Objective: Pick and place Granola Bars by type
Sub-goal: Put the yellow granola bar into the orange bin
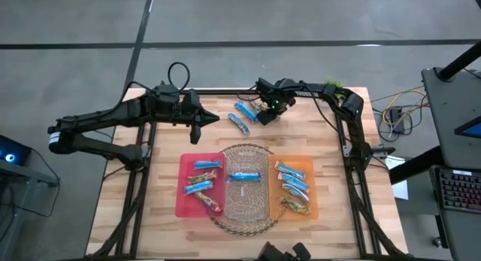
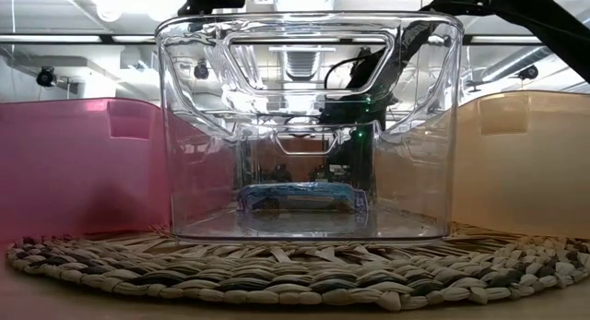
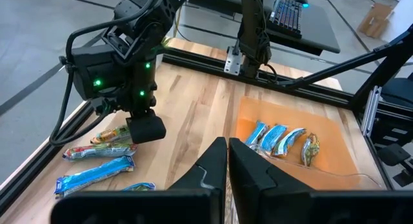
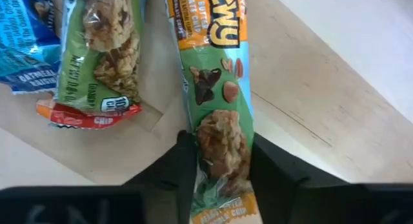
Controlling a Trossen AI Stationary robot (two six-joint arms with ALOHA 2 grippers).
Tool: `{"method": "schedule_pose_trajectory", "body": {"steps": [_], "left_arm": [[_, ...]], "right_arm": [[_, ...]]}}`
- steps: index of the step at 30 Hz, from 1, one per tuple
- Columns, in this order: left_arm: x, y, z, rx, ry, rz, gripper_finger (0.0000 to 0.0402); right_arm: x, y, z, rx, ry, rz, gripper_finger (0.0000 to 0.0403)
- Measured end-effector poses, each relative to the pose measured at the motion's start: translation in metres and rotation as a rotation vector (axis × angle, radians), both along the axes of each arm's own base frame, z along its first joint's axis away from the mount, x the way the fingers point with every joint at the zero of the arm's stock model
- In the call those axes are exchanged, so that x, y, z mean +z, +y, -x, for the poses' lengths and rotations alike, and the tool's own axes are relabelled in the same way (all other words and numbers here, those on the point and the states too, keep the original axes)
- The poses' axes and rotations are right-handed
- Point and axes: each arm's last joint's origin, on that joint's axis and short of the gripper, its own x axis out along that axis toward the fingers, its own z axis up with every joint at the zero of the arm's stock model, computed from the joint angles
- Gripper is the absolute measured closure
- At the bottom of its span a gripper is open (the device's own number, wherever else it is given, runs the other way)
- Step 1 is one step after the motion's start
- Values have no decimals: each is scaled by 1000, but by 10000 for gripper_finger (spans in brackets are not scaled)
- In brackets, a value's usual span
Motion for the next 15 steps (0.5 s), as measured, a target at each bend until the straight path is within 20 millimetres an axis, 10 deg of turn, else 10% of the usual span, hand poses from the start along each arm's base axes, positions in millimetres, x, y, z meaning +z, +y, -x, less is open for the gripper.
{"method": "schedule_pose_trajectory", "body": {"steps": [15], "left_arm": [[0, 0, 0, 0, 0, 0, 401]], "right_arm": [[27, 5, 3, 31, -22, -41, 348]]}}
